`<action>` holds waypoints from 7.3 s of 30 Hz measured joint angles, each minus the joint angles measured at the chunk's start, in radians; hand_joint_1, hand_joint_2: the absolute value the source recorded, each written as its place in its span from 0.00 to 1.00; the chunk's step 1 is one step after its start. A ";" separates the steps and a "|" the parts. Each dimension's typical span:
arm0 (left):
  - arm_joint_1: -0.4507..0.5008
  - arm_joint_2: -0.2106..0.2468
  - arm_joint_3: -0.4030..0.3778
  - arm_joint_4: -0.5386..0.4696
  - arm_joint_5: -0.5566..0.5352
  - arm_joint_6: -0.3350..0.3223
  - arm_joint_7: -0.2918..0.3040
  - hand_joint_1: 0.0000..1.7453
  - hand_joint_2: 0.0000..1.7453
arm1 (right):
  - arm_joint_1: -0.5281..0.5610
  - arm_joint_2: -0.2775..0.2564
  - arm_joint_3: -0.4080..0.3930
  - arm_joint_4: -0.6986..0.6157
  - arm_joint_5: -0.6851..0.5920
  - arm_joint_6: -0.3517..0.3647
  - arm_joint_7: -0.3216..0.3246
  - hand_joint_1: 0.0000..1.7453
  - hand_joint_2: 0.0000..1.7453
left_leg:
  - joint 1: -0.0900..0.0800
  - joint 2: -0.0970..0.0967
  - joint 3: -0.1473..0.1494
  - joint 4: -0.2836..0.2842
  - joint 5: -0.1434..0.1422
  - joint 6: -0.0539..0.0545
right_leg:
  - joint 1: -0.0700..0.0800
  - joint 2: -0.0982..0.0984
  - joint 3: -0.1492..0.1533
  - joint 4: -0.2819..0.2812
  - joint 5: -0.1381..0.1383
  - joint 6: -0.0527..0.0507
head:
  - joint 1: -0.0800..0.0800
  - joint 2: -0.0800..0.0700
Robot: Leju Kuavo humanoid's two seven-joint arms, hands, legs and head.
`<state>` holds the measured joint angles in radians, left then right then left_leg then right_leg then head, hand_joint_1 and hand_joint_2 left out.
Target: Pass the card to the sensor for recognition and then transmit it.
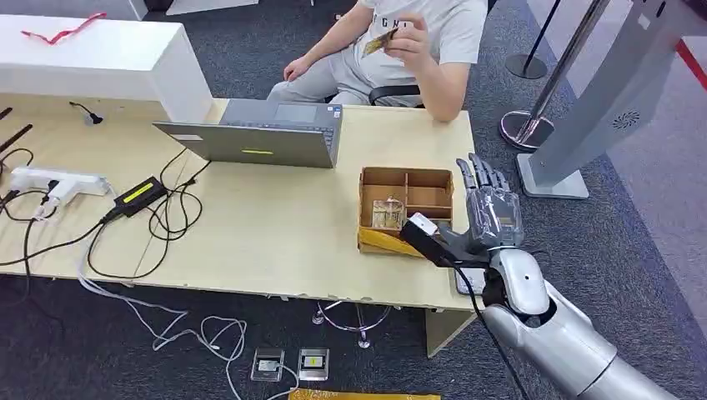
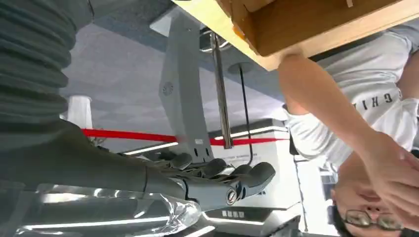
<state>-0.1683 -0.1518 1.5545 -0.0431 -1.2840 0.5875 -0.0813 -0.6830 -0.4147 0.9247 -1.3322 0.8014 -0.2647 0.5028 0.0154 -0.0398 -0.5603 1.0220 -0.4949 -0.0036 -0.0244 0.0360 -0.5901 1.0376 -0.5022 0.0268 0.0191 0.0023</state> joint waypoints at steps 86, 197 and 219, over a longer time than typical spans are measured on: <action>0.000 0.010 0.000 -0.001 -0.154 -0.003 0.037 0.00 0.00 | 0.048 0.213 0.050 0.294 0.034 -0.016 -0.103 0.87 1.00 | 0.000 0.001 -0.001 0.000 0.000 -0.001 | 0.000 0.001 0.000 0.000 0.000 0.000 | 0.000 0.000; 0.001 0.018 0.000 0.000 -0.189 -0.018 0.012 0.00 0.00 | 0.052 0.235 0.000 0.347 0.132 -0.164 -0.127 1.00 1.00 | 0.000 0.002 0.000 0.000 0.000 -0.001 | 0.000 0.001 0.000 0.000 0.000 0.000 | 0.000 0.000; 0.003 0.011 0.000 -0.001 -0.193 -0.021 0.023 0.00 0.00 | -0.059 0.259 -0.009 0.108 0.219 -0.190 -0.128 1.00 1.00 | 0.000 0.002 0.000 0.000 0.000 0.000 | 0.000 0.001 0.000 0.000 0.001 0.000 | 0.000 0.000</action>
<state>-0.1655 -0.1408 1.5549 -0.0439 -1.4771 0.5661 -0.0580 -0.7417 -0.1553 0.9155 -1.2245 1.0201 -0.4543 0.3750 0.0155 -0.0381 -0.5607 1.0219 -0.4947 -0.0039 -0.0243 0.0371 -0.5897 1.0380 -0.5014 0.0266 0.0191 0.0019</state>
